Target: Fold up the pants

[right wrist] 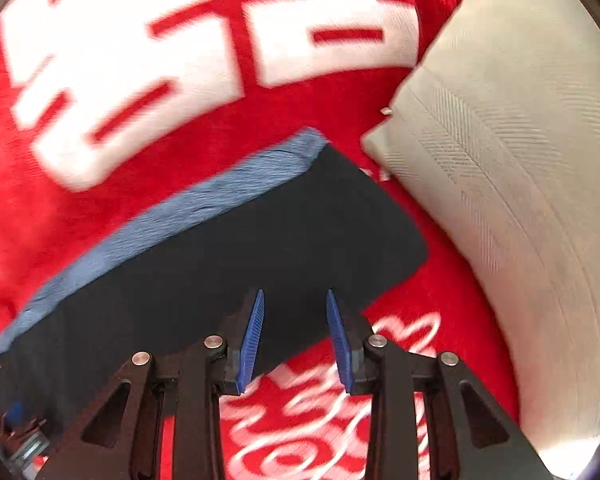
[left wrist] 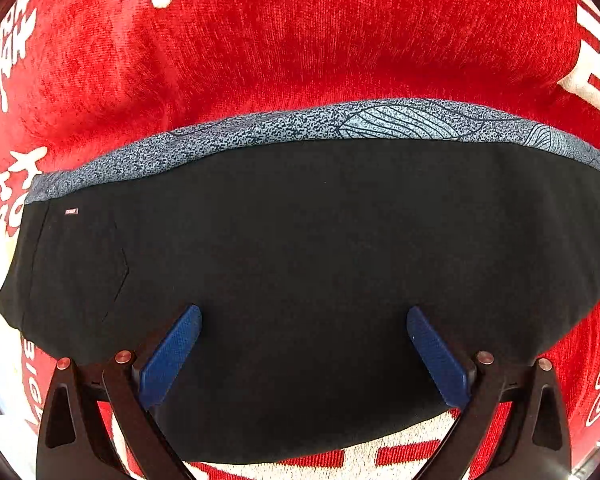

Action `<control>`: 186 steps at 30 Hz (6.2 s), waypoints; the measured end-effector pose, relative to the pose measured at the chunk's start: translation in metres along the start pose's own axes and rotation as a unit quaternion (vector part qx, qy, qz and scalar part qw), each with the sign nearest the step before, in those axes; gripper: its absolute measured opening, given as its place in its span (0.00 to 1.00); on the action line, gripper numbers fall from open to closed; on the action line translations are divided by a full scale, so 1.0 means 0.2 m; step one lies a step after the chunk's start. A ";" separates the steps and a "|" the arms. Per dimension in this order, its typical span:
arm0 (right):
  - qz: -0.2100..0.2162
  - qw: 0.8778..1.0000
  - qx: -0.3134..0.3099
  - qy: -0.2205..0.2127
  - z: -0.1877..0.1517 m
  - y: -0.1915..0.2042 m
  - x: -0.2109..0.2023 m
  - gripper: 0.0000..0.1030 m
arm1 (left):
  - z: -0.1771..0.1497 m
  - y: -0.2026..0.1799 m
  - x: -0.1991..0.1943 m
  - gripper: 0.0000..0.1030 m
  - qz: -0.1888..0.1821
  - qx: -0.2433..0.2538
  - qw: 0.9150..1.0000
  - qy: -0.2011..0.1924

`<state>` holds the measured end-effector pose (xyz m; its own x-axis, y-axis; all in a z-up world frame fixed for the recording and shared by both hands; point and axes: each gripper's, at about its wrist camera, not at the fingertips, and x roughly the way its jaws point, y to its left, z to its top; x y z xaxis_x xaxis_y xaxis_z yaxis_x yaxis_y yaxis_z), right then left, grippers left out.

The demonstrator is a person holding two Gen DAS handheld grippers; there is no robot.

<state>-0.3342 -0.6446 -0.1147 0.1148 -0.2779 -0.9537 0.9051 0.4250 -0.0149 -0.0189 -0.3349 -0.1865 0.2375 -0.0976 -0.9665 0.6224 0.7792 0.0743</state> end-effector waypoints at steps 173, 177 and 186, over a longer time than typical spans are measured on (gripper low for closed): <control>0.052 0.887 -0.446 -0.108 -0.88 1.21 -0.48 0.43 | -0.01 0.46 -0.33 0.79 -0.106 -0.085 0.990 -0.022; 0.095 0.942 -0.314 -0.064 -0.66 1.01 -0.51 0.43 | 0.05 0.37 -0.40 0.79 -0.150 -0.060 0.987 -0.019; 0.236 0.963 -0.119 0.043 -0.53 0.79 -0.42 0.43 | 0.09 0.22 -0.32 0.79 -0.221 -0.052 0.973 0.031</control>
<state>-0.2444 -0.4635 -0.0691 0.4468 0.0633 -0.8924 0.6397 0.6747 0.3682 0.0071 -0.3058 -0.1168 -0.0836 -0.4029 -0.9114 0.5738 0.7283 -0.3746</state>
